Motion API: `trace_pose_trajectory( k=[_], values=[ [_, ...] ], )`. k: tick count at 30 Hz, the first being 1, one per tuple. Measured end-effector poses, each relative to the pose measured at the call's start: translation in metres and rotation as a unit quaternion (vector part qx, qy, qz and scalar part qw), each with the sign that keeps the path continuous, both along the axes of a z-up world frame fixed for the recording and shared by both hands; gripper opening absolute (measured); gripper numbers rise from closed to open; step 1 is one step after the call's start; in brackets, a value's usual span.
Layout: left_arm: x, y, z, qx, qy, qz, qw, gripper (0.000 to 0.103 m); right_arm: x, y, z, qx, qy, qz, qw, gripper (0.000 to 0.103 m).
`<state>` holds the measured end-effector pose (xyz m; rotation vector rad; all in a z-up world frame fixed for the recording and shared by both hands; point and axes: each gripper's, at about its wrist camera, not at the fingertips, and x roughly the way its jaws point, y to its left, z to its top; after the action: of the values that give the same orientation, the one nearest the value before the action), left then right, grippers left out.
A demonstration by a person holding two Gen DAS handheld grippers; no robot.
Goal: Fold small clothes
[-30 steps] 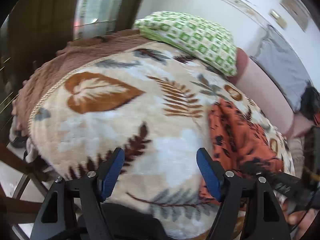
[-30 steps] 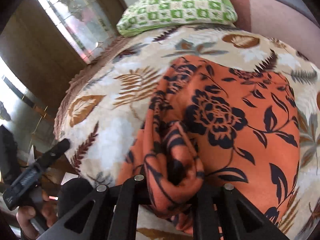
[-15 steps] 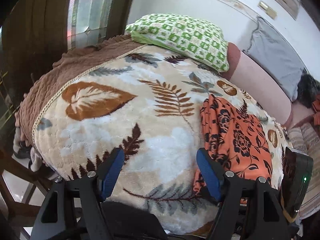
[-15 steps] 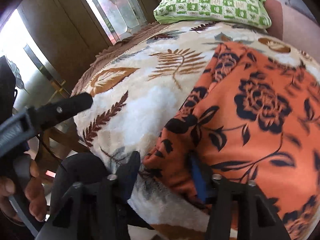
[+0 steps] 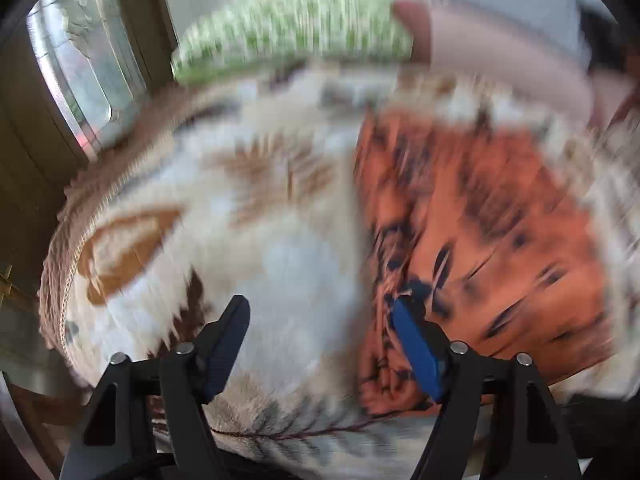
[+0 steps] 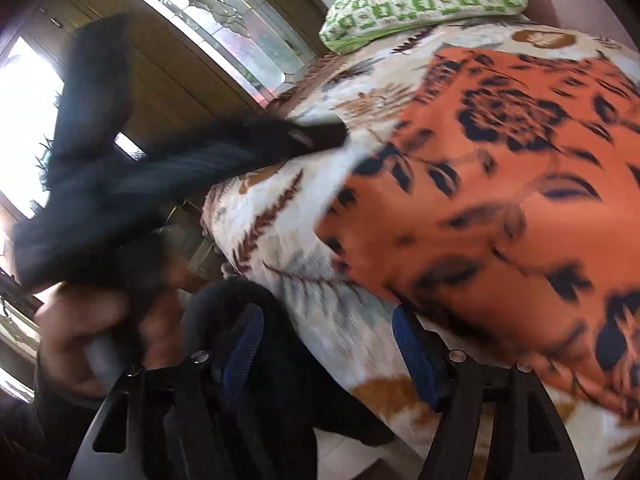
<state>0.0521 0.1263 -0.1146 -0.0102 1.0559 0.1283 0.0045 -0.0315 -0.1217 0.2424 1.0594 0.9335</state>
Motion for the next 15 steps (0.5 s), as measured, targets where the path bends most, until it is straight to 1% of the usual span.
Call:
trace_pose_trajectory(
  k=[1,2,4,6,7,8,10,11,12,13,14,15],
  values=[
    [-0.003,0.005,-0.003,-0.013,-0.008,0.008,0.9999,0.075,-0.003,-0.008,0.0,0.005,0.005,-0.004,1.0,0.071],
    [-0.006,0.01,-0.002,-0.013,-0.013,0.018,0.9997,0.075,-0.007,-0.021,0.001,0.011,0.008,-0.011,1.0,0.071],
    [-0.007,0.012,0.001,0.017,-0.005,0.029,0.9994,0.072,-0.015,-0.048,0.005,0.027,0.014,-0.031,0.999,0.071],
    [-0.009,0.017,0.007,0.021,-0.004,0.03,0.9993,0.071,-0.022,-0.085,0.007,0.045,0.026,-0.07,0.996,0.071],
    [-0.012,0.019,0.013,0.02,-0.012,0.034,0.9991,0.071,-0.023,-0.105,0.006,0.059,0.038,-0.095,0.993,0.071],
    [-0.014,0.019,0.022,0.013,-0.03,0.038,0.9987,0.071,-0.023,-0.123,0.003,0.082,0.058,-0.118,0.988,0.071],
    [-0.015,0.011,0.044,0.008,-0.067,0.033,0.9972,0.071,-0.021,-0.148,-0.007,0.137,0.104,-0.156,0.973,0.071],
    [-0.012,-0.001,0.059,0.011,-0.091,0.016,0.9956,0.071,-0.018,-0.159,-0.015,0.18,0.139,-0.174,0.958,0.071],
    [-0.007,-0.011,0.068,0.012,-0.104,-0.003,0.9944,0.072,-0.014,-0.162,-0.021,0.205,0.159,-0.181,0.949,0.071],
    [-0.001,-0.024,0.074,0.017,-0.112,-0.027,0.9931,0.072,-0.012,-0.165,-0.028,0.231,0.178,-0.191,0.937,0.071],
    [0.007,-0.037,0.076,0.026,-0.115,-0.048,0.9919,0.072,-0.007,-0.164,-0.036,0.261,0.203,-0.205,0.921,0.071],
    [0.014,-0.044,0.076,0.033,-0.115,-0.059,0.991,0.072,-0.003,-0.162,-0.042,0.284,0.223,-0.213,0.908,0.071]
  ],
)
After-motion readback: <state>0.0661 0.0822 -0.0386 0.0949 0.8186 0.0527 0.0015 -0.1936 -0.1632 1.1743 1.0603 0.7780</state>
